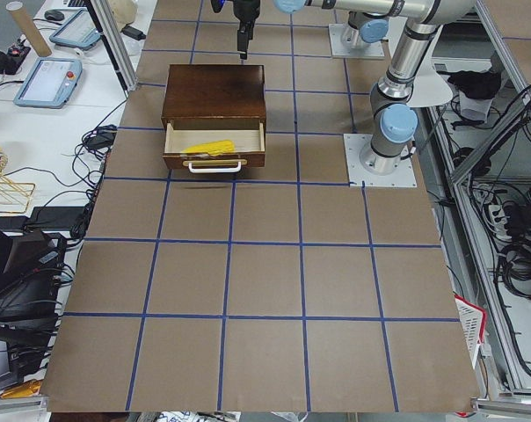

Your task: Open drawer and put corn inside

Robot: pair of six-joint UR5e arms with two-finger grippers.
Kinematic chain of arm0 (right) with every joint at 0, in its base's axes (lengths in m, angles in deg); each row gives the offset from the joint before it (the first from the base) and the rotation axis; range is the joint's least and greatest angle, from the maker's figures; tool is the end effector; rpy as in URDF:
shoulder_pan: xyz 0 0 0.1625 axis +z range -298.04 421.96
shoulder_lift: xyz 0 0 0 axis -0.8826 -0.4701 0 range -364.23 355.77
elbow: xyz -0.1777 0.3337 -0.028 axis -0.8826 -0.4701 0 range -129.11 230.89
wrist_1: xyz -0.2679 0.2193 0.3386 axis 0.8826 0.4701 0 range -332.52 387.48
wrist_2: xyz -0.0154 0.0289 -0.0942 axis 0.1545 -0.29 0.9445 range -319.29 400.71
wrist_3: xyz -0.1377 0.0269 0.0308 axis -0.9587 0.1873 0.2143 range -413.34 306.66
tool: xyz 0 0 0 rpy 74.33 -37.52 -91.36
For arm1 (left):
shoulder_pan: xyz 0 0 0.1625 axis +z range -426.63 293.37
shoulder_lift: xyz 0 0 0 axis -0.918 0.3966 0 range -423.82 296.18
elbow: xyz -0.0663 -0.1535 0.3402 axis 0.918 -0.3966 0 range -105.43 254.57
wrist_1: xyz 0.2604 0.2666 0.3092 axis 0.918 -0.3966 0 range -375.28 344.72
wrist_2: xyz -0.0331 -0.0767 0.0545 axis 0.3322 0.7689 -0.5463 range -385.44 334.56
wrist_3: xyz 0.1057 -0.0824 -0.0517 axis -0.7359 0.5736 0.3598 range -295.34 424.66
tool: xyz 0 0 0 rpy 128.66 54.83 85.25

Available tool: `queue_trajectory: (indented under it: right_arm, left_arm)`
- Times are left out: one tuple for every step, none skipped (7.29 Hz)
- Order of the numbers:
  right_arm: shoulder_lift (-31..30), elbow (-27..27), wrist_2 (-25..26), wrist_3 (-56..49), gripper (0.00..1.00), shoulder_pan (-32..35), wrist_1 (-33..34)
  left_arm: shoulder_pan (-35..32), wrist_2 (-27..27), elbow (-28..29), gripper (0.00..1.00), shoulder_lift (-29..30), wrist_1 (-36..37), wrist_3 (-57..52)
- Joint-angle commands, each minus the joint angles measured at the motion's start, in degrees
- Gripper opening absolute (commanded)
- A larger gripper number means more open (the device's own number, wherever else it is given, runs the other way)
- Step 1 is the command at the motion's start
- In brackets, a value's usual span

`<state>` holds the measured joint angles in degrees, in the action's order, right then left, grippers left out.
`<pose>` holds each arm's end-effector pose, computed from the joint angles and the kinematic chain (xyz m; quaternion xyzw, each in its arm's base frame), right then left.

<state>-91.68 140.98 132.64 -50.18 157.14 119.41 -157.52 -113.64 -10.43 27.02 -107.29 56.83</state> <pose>0.1803 -0.5659 0.3750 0.0177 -0.9997 -0.0049 0.0173 -0.1468 -0.5727 0.4356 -0.0762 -0.9968 0.0196 0.0146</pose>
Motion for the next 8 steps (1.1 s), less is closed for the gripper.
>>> queue_trajectory:
  right_arm:
    - [0.00, 0.00, 0.00, 0.00, 1.00, 0.00, 0.00]
    - [0.00, 0.00, 0.00, 0.00, 1.00, 0.00, 0.00]
    - [0.00, 0.00, 0.00, 0.00, 1.00, 0.00, 0.00]
    - [0.00, 0.00, 0.00, 0.00, 1.00, 0.00, 0.00]
    - [0.00, 0.00, 0.00, 0.00, 1.00, 0.00, 0.00]
    - [0.00, 0.00, 0.00, 0.00, 1.00, 0.00, 0.00]
    - [0.00, 0.00, 0.00, 0.00, 1.00, 0.00, 0.00]
    - [0.00, 0.00, 0.00, 0.00, 1.00, 0.00, 0.00]
  left_arm:
    - [0.27, -1.27, 0.09, 1.00, -0.23, -0.27, 0.01]
    - [0.27, -1.19, 0.18, 1.00, 0.21, 0.08, 0.01]
    - [0.36, -1.53, 0.18, 1.00, -0.31, -0.01, 0.01]
    - [0.36, -1.54, 0.18, 1.00, -0.32, -0.10, 0.01]
    - [0.36, -1.45, 0.27, 1.00, -0.40, -0.01, 0.01]
    - [0.36, -1.45, 0.27, 1.00, -0.41, -0.01, 0.01]
    - [0.44, -1.53, 0.27, 1.00, -0.41, 0.08, 0.01]
    - [0.53, -1.97, 0.27, 1.00, -0.49, 0.08, 0.01]
